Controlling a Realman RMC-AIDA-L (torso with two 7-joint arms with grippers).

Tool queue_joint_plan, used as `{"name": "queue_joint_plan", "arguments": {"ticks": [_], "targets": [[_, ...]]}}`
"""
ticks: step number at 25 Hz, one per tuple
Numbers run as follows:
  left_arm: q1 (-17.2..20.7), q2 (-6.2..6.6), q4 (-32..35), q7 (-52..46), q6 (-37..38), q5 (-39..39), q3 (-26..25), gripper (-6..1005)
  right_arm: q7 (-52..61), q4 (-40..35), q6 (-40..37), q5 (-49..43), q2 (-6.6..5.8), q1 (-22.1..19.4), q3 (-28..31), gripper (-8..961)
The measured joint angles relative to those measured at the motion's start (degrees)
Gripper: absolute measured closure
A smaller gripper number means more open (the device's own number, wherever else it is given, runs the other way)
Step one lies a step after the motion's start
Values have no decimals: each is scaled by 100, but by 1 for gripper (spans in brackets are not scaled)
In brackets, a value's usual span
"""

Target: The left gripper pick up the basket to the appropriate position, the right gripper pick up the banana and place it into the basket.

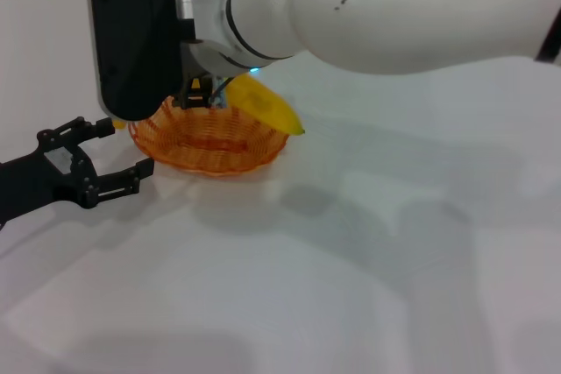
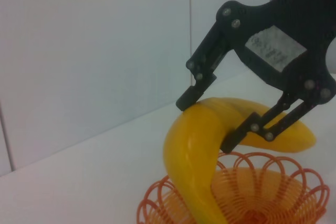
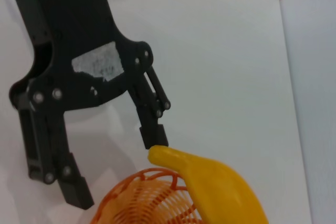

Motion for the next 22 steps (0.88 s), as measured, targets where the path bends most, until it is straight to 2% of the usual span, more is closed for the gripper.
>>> {"name": "queue_joint_plan", "arguments": {"ticks": [8, 16, 20, 22], "targets": [[0, 0, 0, -1, 0, 0, 9, 107, -24, -1, 26, 2, -1, -10, 1, 414], [28, 0, 0, 4, 0, 0, -5, 107, -36, -136, 77, -21, -20, -66, 8, 315], [68, 0, 0, 27, 0, 0, -28, 107, -82, -608, -69, -50, -91, -332, 224, 317], [77, 0, 0, 32, 0, 0, -31, 107, -269, -960, -223, -50, -119, -610, 517, 318]]}}
